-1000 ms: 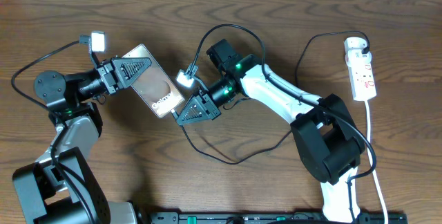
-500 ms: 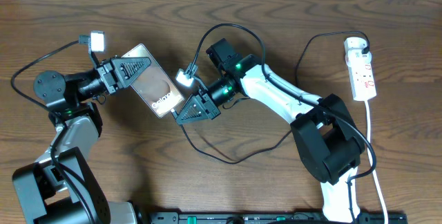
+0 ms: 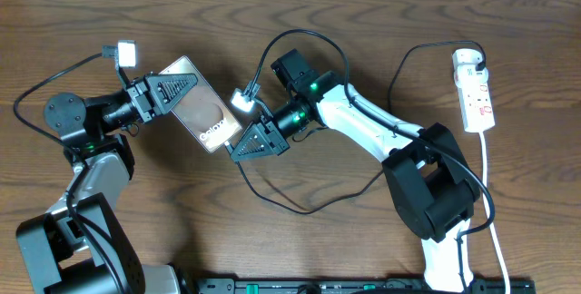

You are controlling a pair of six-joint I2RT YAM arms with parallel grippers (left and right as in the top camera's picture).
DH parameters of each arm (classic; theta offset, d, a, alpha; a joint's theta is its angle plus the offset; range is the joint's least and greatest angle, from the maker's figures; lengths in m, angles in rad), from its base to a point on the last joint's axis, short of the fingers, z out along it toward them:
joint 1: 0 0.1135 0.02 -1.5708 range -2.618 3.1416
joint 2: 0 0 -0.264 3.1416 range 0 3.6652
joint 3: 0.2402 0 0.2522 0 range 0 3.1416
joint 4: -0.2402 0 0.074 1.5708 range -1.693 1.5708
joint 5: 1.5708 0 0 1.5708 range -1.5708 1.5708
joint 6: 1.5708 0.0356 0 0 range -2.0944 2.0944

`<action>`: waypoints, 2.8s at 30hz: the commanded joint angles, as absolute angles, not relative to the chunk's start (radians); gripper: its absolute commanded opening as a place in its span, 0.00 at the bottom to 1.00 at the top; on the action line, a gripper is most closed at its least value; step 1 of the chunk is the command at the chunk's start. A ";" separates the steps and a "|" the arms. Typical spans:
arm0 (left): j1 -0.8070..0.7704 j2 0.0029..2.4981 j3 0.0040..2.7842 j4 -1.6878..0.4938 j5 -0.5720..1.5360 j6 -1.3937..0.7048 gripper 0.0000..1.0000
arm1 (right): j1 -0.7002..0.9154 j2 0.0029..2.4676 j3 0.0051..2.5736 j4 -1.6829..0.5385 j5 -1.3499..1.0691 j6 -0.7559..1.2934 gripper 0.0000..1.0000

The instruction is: Plug charger to phone and switch on socket

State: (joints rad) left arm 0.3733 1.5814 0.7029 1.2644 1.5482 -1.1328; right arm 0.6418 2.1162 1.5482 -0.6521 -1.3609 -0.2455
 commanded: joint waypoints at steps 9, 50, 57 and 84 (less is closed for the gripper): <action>0.374 1.569 0.717 1.273 1.572 -1.148 0.07 | 0.617 2.112 1.551 -0.647 -1.398 -0.239 0.01; 0.338 1.569 0.698 1.273 1.571 -1.073 0.07 | 0.620 2.112 1.551 -0.729 -1.369 -0.276 0.01; 0.370 1.569 0.698 1.273 1.571 -1.074 0.07 | 0.630 2.112 1.551 -0.786 -1.353 -0.326 0.01; 0.335 1.569 0.698 1.273 1.571 -1.073 0.07 | 0.643 2.112 1.551 -0.755 -1.382 -0.330 0.01</action>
State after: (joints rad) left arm 0.3367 1.5814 0.6975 1.2640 1.5684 -1.0904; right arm 0.6392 2.1162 1.5471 -0.7586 -1.3499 -0.3073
